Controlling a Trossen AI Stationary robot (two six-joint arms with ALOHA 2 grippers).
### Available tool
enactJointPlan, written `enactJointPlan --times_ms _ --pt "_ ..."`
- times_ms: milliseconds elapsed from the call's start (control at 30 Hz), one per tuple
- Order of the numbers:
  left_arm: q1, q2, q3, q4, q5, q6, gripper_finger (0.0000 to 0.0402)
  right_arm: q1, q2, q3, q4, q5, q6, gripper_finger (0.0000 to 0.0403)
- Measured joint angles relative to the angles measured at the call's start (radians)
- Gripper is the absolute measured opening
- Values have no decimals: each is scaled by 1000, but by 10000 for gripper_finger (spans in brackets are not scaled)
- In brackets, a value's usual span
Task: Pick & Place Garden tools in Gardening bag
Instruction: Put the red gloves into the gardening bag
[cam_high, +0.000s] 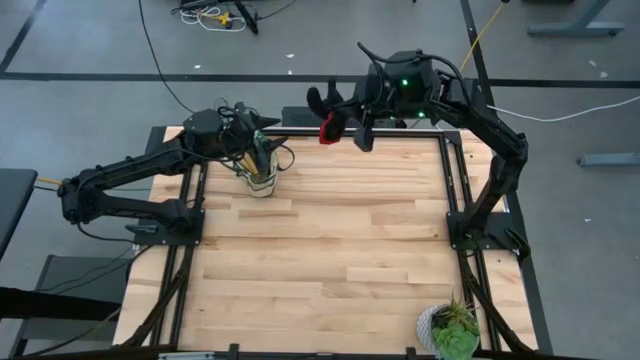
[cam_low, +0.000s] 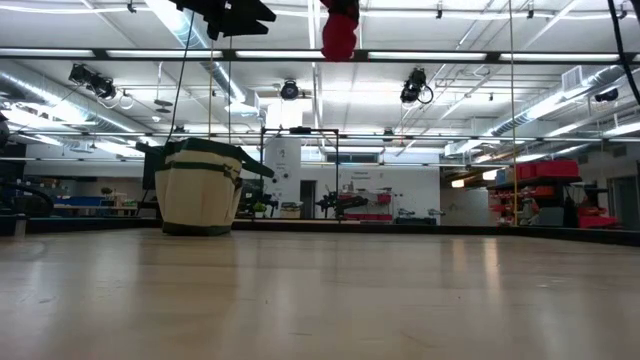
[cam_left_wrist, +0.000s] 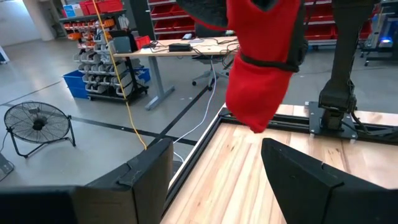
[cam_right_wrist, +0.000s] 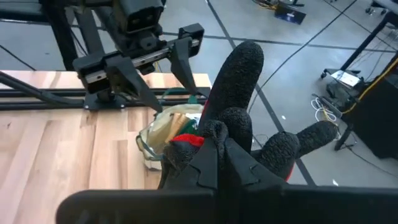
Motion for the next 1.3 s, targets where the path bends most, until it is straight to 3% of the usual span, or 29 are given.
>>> enactJointPlan --times_ms 200,667,800,1100,1300 --pt "0 0 0 0 0 0 252 16 -40 -155 119 -16 20 0" --pt "0 0 0 0 12 0 252 26 -379 -716 556 -48 134 0" --pt "0 0 0 4 51 -11 252 26 -444 -844 649 -119 153 0" --pt "0 0 0 38 195 -74 252 27 -485 -908 717 -263 161 0" --pt "0 0 0 131 229 -113 252 27 -484 -908 714 -283 187 0"
